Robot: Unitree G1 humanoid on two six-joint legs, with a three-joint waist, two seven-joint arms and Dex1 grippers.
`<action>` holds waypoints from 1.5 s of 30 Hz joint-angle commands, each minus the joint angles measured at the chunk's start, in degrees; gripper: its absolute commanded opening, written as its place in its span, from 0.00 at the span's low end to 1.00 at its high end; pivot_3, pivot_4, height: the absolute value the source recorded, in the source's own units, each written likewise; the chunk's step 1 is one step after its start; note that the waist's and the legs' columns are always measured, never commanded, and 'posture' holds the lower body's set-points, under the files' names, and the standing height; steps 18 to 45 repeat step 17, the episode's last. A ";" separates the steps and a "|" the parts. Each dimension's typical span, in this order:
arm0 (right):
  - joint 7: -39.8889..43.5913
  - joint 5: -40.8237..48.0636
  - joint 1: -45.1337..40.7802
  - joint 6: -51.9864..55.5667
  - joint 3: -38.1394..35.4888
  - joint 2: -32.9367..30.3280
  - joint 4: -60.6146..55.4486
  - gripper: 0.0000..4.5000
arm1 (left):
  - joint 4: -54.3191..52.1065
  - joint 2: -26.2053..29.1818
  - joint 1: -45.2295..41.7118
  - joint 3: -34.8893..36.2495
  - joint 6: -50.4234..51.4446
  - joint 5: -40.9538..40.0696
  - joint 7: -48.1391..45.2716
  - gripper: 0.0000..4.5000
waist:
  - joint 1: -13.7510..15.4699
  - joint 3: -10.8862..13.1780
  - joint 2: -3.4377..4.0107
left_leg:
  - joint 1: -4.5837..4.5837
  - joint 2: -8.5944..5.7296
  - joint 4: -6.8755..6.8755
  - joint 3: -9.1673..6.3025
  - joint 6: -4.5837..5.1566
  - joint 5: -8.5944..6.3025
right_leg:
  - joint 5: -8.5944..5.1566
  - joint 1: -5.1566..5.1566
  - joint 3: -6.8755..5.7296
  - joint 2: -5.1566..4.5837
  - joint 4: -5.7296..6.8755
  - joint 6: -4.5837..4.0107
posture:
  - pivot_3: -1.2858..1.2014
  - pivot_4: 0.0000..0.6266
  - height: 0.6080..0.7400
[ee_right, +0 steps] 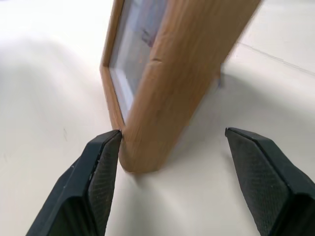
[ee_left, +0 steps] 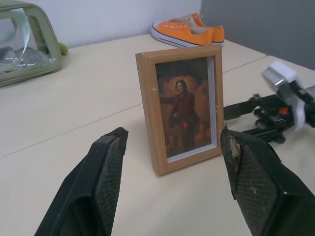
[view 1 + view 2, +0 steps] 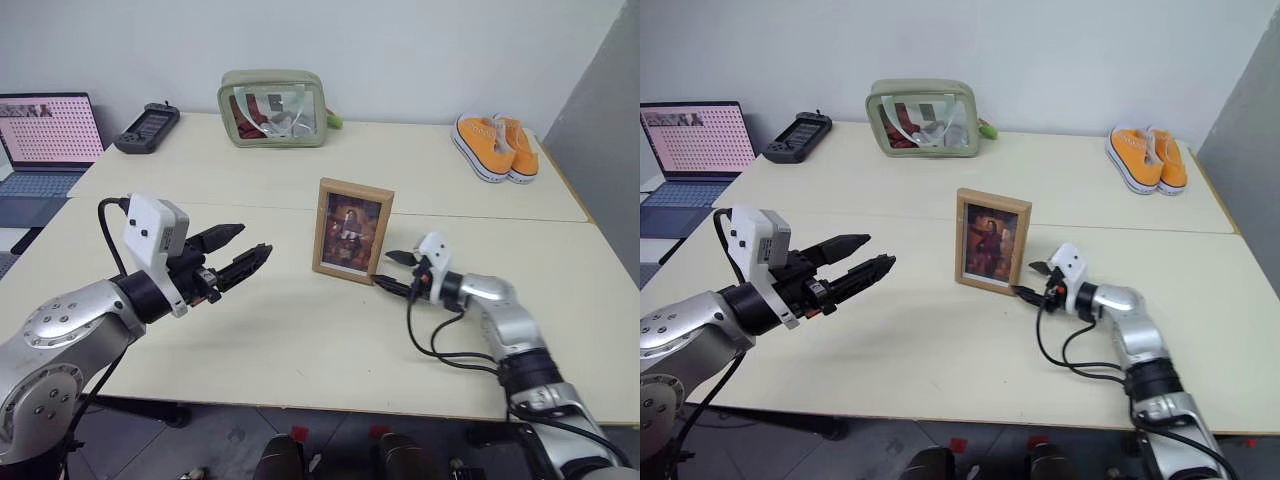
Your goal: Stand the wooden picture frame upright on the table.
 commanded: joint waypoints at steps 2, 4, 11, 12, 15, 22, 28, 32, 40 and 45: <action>1.87 7.56 6.56 11.93 -5.20 -8.49 -21.77 0.79 | 2.81 -0.81 -2.82 -1.94 -3.02 2.51 -1.70 0.72 | 0.29 0.02 0.02 | -0.01 0.00 -0.02 -0.02 0.01 0.00 | -0.02 0.00 -0.01 0.00 0.00 -0.02 | 0.52 0.24 1.00; 1.18 11.38 7.49 17.38 -7.78 -10.85 -28.05 0.79 | 4.54 -1.09 -4.33 -3.04 -3.37 3.37 -2.35 0.72 | 0.12 0.04 0.04 | -0.02 -0.02 -0.01 0.01 0.01 0.00 | -0.07 -0.02 0.03 0.00 0.00 0.06 | 0.52 0.24 1.00; -6.05 22.49 3.17 31.99 -14.72 -12.85 -39.38 0.79 | 7.86 -1.22 -8.83 -4.92 -2.80 3.12 -5.04 0.72 | -0.22 0.05 0.02 | -0.01 0.02 0.00 0.01 0.01 0.00 | -0.10 -0.02 0.03 0.03 -0.01 0.12 | 0.52 0.24 1.00; -7.02 23.13 2.84 32.89 -15.18 -12.85 -40.07 0.79 | 7.89 -1.23 -9.21 -5.11 -2.75 3.00 -5.39 0.72 | -0.21 0.05 0.02 | -0.03 0.01 0.00 0.01 0.01 0.00 | -0.10 -0.02 0.03 0.03 -0.02 0.12 | 0.52 0.24 1.00; -8.86 24.62 3.85 34.64 -15.57 -13.02 -42.45 0.79 | 7.92 -1.32 -10.17 -5.29 -1.55 1.72 -5.73 0.72 | -0.18 0.05 0.00 | -0.08 0.00 0.00 0.00 0.01 -0.01 | -0.10 -0.02 0.02 0.02 -0.07 0.11 | 0.52 0.24 1.00; -9.61 25.18 4.62 35.04 -15.57 -13.05 -43.10 0.79 | 7.96 -1.47 -10.55 -5.39 -0.56 1.09 -5.48 0.72 | -0.16 0.05 0.00 | -0.14 0.00 0.01 -0.01 0.02 -0.01 | -0.10 -0.06 0.01 0.02 -0.07 0.11 | 0.52 0.24 1.00; -9.61 25.18 4.62 35.04 -15.57 -13.05 -43.10 0.79 | 7.96 -1.47 -10.55 -5.39 -0.56 1.09 -5.48 0.72 | -0.16 0.05 0.00 | -0.14 0.00 0.01 -0.01 0.02 -0.01 | -0.10 -0.06 0.01 0.02 -0.07 0.11 | 0.52 0.24 1.00; -9.61 25.18 4.62 35.04 -15.57 -13.05 -43.10 0.79 | 7.96 -1.47 -10.55 -5.39 -0.56 1.09 -5.48 0.72 | -0.16 0.05 0.00 | -0.14 0.00 0.01 -0.01 0.02 -0.01 | -0.10 -0.06 0.01 0.02 -0.07 0.11 | 0.52 0.24 1.00; -9.61 25.18 4.62 35.04 -15.57 -13.05 -43.10 0.79 | 7.96 -1.47 -10.55 -5.39 -0.56 1.09 -5.48 0.72 | -0.16 0.05 0.00 | -0.14 0.00 0.01 -0.01 0.02 -0.01 | -0.10 -0.06 0.01 0.02 -0.07 0.11 | 0.52 0.24 1.00; -9.61 25.18 4.62 35.04 -15.57 -13.05 -43.10 0.79 | 7.96 -1.47 -10.55 -5.39 -0.56 1.09 -5.48 0.72 | -0.16 0.05 0.00 | -0.14 0.00 0.01 -0.01 0.02 -0.01 | -0.10 -0.06 0.01 0.02 -0.07 0.11 | 0.52 0.24 1.00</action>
